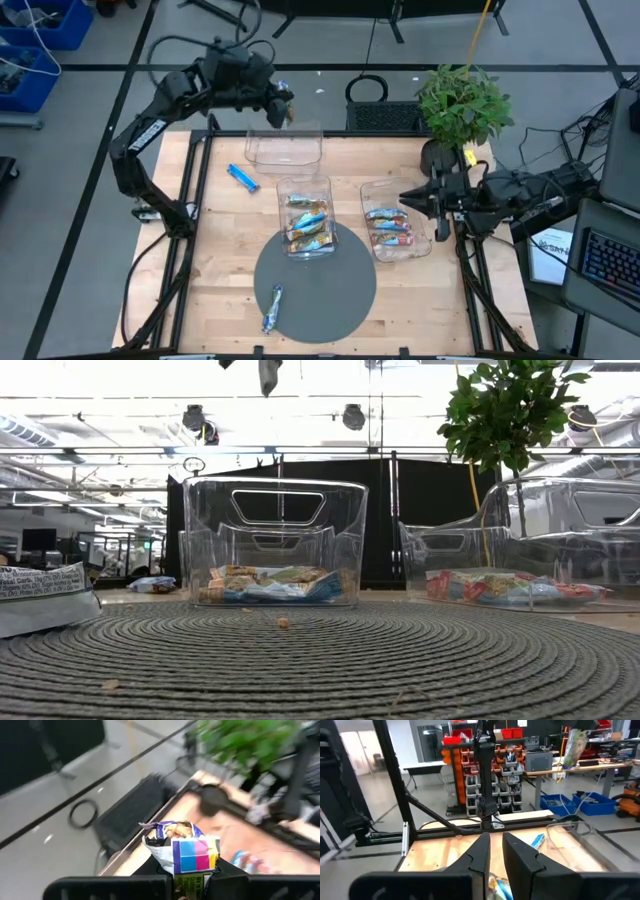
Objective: Pick and place Granola Bars by type
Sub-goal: Put the blue granola bar into the top transparent bin
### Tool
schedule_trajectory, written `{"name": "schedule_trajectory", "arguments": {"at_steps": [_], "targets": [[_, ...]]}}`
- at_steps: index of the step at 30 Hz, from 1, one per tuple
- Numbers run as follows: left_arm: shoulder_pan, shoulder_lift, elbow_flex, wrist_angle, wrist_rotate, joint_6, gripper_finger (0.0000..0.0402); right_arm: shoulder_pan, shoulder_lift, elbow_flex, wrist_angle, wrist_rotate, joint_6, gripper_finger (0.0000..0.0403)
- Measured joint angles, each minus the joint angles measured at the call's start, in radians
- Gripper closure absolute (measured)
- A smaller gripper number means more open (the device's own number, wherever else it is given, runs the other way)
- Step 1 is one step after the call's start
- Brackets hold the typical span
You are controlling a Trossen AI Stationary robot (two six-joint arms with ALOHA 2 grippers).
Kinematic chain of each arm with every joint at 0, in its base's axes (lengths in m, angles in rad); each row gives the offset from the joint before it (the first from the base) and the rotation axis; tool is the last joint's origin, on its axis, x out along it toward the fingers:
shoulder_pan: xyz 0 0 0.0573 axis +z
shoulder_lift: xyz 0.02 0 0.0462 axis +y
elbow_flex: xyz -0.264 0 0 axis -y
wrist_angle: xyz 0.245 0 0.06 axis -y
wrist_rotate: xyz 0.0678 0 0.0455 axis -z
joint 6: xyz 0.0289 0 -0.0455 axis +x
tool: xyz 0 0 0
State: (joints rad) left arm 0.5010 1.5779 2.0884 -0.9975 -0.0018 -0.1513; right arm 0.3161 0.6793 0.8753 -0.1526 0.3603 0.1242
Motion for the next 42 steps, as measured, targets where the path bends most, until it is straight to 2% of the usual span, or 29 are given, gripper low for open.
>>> {"name": "schedule_trajectory", "arguments": {"at_steps": [5, 13, 24, 27, 33, 38, 42], "targets": [[0.063, 0.057, -0.002, -0.105, -0.038, 0.035, 0.0379, 0.024, -0.107, -0.188, 0.115, 0.000, 0.005, 0.0358], [0.136, 0.159, 0.000, -0.108, -0.024, 0.049, 0.0380, 0.040, -0.247, -0.427, 0.243, 0.005, 0.044, 0.0358], [0.232, 0.307, 0.000, -0.195, 0.025, 0.018, 0.0380, 0.040, -0.327, -0.672, 0.365, 0.001, 0.124, 0.0358], [0.255, 0.349, 0.000, -0.237, 0.029, 0.009, 0.0381, 0.040, -0.330, -0.729, 0.405, 0.001, 0.143, 0.0358], [0.295, 0.424, 0.000, -0.305, 0.013, -0.014, 0.0381, 0.040, -0.330, -0.843, 0.594, 0.000, 0.147, 0.0358], [0.303, 0.463, -0.001, -0.287, -0.007, -0.027, 0.0381, 0.040, -0.329, -0.856, 0.562, 0.003, 0.142, 0.0358], [0.294, 0.464, -0.022, -0.235, -0.071, -0.046, 0.0381, 0.040, -0.331, -0.857, 0.570, 0.002, 0.146, 0.0358]]}}
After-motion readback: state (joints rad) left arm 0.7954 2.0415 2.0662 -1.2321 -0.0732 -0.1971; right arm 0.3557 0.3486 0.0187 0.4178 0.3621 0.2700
